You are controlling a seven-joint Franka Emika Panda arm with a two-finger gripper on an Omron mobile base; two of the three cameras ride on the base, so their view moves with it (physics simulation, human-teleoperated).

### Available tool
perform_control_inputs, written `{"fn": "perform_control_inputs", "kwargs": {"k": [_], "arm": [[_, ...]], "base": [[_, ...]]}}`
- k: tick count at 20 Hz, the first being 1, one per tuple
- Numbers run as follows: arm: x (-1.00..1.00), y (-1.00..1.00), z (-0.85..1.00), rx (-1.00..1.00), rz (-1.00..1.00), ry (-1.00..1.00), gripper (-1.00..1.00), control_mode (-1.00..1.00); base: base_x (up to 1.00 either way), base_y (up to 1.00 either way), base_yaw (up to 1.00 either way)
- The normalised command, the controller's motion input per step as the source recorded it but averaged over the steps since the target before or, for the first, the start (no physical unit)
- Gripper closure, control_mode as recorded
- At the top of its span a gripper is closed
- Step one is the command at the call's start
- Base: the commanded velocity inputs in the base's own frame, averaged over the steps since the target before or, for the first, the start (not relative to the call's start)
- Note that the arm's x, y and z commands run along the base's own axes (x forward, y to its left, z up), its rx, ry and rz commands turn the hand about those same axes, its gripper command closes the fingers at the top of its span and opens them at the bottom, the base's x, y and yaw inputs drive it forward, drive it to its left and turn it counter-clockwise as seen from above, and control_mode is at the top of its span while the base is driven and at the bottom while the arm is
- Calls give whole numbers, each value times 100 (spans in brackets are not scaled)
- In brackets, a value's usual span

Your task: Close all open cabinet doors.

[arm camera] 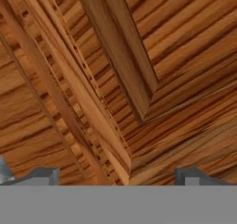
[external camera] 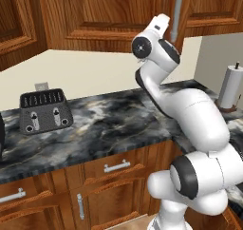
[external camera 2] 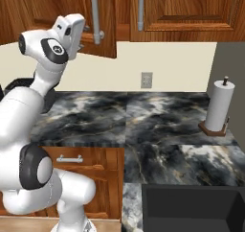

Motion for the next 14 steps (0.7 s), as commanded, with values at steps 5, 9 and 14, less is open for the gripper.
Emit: {"fn": "perform_control_inputs", "kwargs": {"k": [5, 9, 14], "arm": [[70, 0, 0, 9, 5, 0, -100, -100], [74, 0, 0, 11, 6, 0, -100, -100], [72, 0, 0, 10, 7, 0, -100, -100]], "base": [[0, 0, 0], [0, 0, 0], [0, 0, 0]]}}
